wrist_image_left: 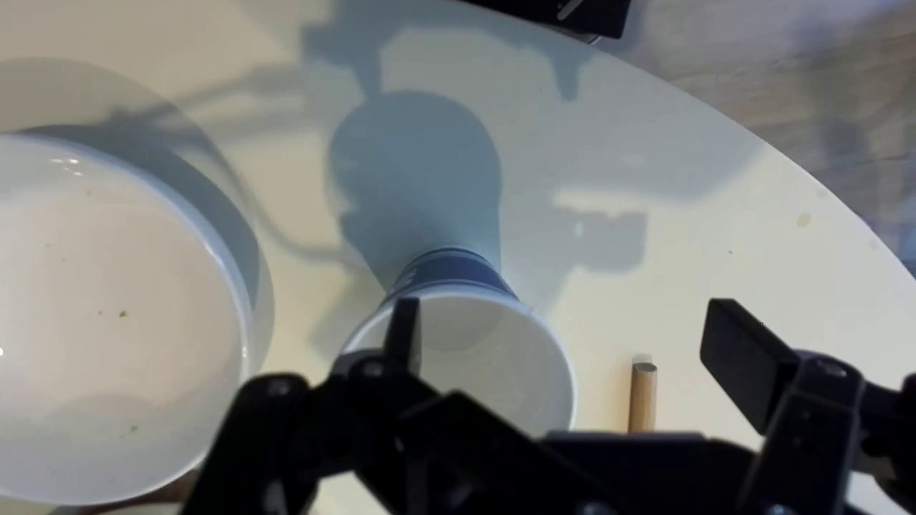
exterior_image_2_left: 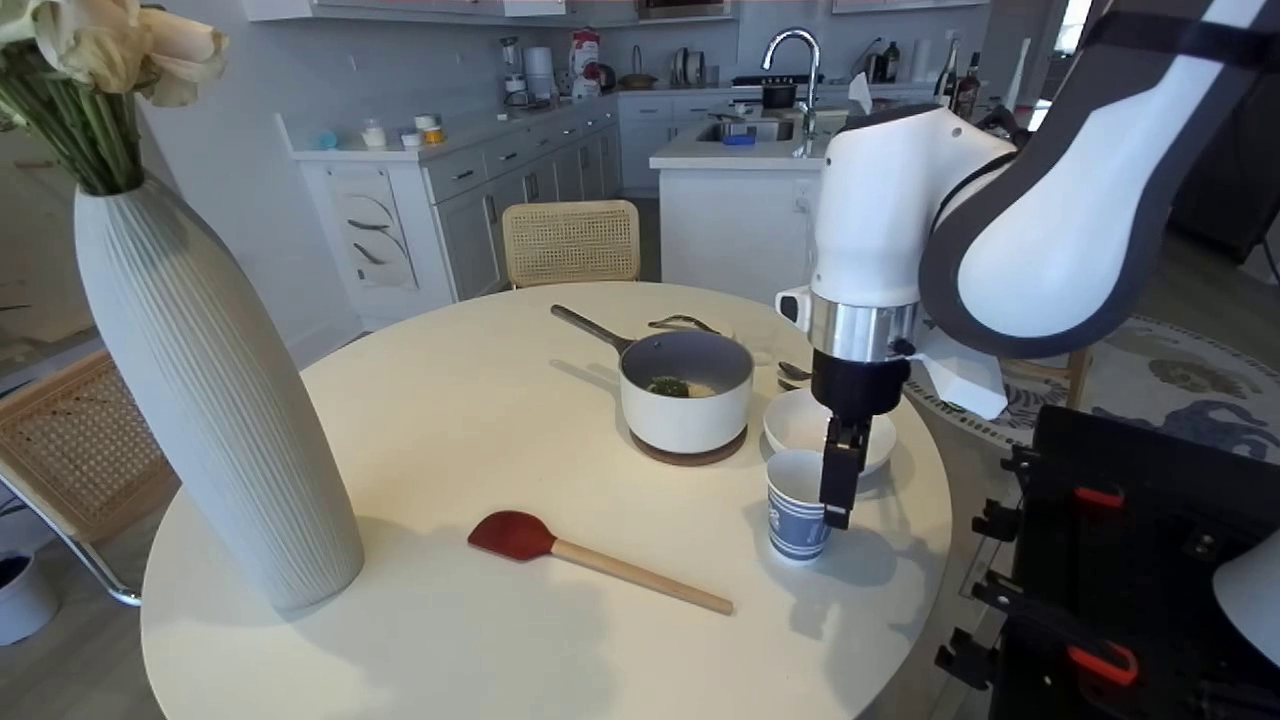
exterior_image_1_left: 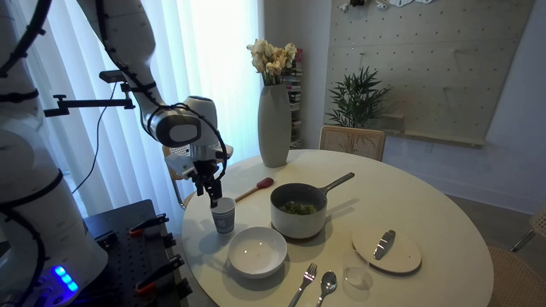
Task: Swap the places of the cup and the cutlery
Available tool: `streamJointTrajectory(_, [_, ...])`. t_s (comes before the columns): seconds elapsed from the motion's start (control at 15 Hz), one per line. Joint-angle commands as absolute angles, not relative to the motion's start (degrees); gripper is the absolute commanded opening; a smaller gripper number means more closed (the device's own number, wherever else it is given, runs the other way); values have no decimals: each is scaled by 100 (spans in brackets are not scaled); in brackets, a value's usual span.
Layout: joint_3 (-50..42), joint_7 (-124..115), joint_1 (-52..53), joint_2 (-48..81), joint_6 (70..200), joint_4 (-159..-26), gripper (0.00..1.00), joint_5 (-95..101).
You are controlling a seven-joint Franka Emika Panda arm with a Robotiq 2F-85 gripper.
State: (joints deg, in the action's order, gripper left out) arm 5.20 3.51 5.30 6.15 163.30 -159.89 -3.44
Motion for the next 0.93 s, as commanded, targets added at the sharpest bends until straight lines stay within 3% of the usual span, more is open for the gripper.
streamJointTrajectory(0.0, [636, -24, 664, 837, 16678, -15987, 92, -260])
streamJointTrajectory(0.07, [649, -57, 693, 880, 16736, -15986, 74, -252])
streamJointTrajectory(0.6, [594, -141, 727, 1057, 17015, -15968, 12, -198])
streamJointTrajectory(0.73, [550, -119, 700, 1071, 17040, -15961, 0, -186])
streamJointTrajectory(0.87, [513, -93, 666, 1067, 17051, -15956, 0, -185])
